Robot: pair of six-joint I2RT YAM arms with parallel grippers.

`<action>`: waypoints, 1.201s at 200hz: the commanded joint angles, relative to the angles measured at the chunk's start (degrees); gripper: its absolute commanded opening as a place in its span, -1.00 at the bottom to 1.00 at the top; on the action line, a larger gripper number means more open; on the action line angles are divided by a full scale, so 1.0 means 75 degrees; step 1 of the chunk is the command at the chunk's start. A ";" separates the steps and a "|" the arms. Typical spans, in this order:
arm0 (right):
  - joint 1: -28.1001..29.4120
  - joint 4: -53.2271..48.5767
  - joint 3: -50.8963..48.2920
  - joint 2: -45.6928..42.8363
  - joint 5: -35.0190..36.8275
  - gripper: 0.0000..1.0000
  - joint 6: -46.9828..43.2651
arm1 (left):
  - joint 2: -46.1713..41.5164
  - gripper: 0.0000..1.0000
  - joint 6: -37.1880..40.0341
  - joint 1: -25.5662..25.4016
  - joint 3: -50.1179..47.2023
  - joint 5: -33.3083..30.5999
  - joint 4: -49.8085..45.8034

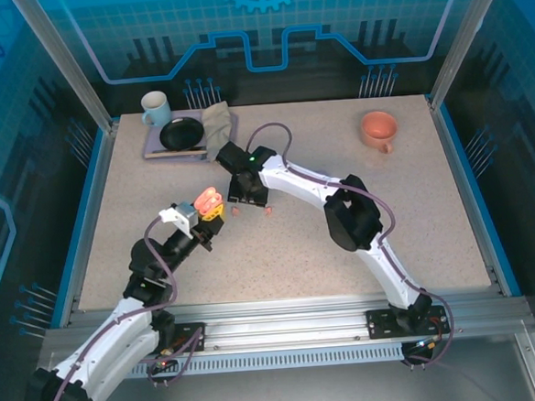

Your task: Insert the wireless bluetooth earbuds into the charging case

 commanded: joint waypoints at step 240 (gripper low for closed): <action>0.0478 -0.0873 0.1899 0.1748 0.0159 0.12 0.1046 | 0.0127 -1.00 0.0461 -0.0022 0.0339 -0.0705 -0.0177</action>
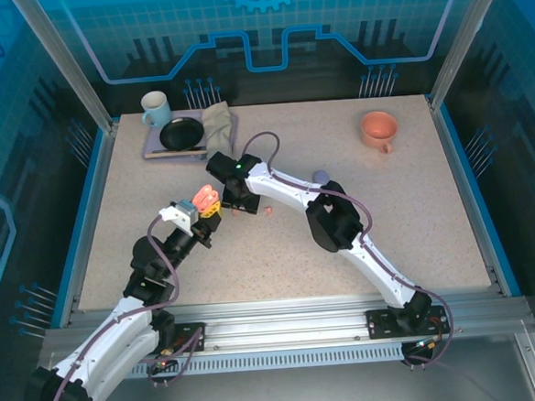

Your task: Insert the wireless bluetooth earbuds into the charging case

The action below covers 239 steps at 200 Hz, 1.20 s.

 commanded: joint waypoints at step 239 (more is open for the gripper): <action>0.0514 -0.1061 0.1457 0.1124 0.0096 -0.30 0.0372 | 0.0017 -1.00 0.0163 -0.0007 0.0252 -0.0136 0.0076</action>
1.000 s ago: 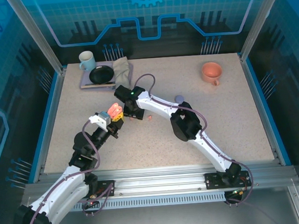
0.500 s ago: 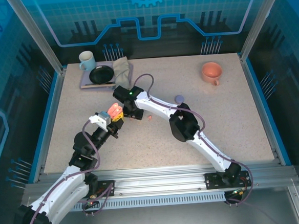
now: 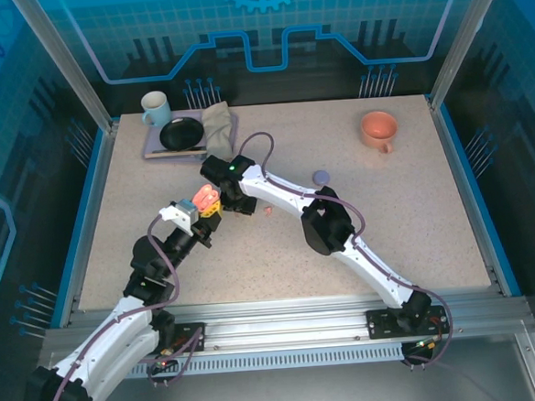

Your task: Insert the wireless bluetooth earbuds into the charging case

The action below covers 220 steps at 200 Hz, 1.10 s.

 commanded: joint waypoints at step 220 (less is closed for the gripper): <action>0.0445 0.0000 0.0041 0.0328 -0.0409 -0.49 0.0215 | 0.0028 -1.00 0.0152 -0.0007 0.0296 -0.0046 -0.0020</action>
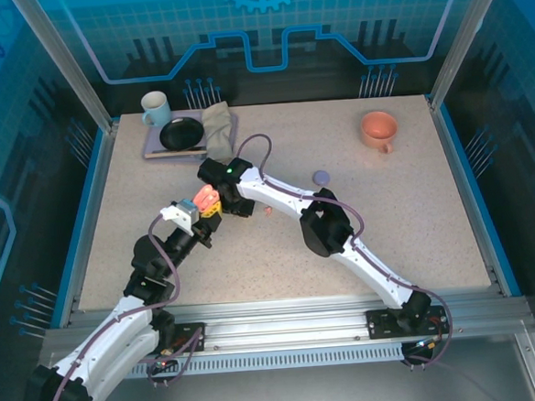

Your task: Insert the wireless bluetooth earbuds into the charging case

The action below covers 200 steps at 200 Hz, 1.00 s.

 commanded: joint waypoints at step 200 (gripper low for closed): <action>-0.0619 0.1768 -0.3559 -0.3269 0.1476 -0.66 -0.1889 | 0.0315 -1.00 0.0094 0.0011 0.0829 0.0147 -0.0247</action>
